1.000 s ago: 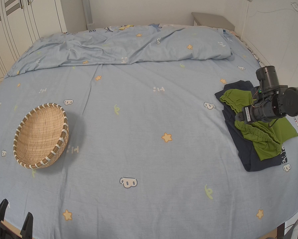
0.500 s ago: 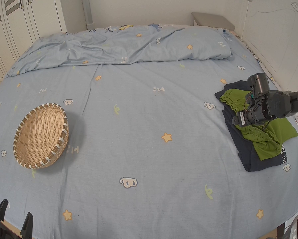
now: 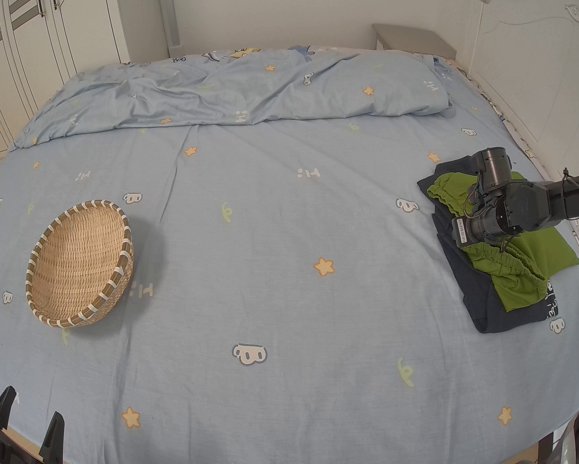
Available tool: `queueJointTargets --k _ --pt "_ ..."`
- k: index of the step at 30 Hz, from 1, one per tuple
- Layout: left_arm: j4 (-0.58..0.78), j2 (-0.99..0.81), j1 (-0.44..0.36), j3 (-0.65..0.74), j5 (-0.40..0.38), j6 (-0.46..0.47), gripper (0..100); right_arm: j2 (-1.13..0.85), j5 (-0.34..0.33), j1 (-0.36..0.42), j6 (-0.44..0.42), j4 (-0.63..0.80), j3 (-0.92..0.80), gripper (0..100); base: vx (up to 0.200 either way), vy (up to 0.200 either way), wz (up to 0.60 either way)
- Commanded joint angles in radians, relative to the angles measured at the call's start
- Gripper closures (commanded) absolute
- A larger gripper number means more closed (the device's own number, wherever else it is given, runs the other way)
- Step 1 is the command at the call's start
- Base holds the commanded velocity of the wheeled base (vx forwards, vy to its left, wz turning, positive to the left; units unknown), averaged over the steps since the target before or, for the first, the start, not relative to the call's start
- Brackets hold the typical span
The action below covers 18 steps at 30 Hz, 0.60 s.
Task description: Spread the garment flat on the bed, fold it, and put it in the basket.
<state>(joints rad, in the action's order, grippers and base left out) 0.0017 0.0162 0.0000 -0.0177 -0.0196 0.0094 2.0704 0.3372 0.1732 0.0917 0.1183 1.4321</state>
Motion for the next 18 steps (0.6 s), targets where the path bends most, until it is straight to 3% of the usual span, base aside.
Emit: queueJointTargets --k 1,14,18 --pt "0.000 -0.002 0.000 0.018 0.000 0.000 0 0.011 0.000 -0.001 0.000 0.000 0.008 100 0.000 0.000 0.00" --pt "0.000 -0.002 0.000 0.016 0.000 0.000 0 -0.044 -0.017 0.017 -0.010 0.072 0.077 100 0.000 0.000 0.00" --pt "0.000 -0.002 0.000 0.016 0.000 0.000 0 -0.098 -0.024 0.058 -0.099 0.199 0.139 100 0.000 0.000 0.00"
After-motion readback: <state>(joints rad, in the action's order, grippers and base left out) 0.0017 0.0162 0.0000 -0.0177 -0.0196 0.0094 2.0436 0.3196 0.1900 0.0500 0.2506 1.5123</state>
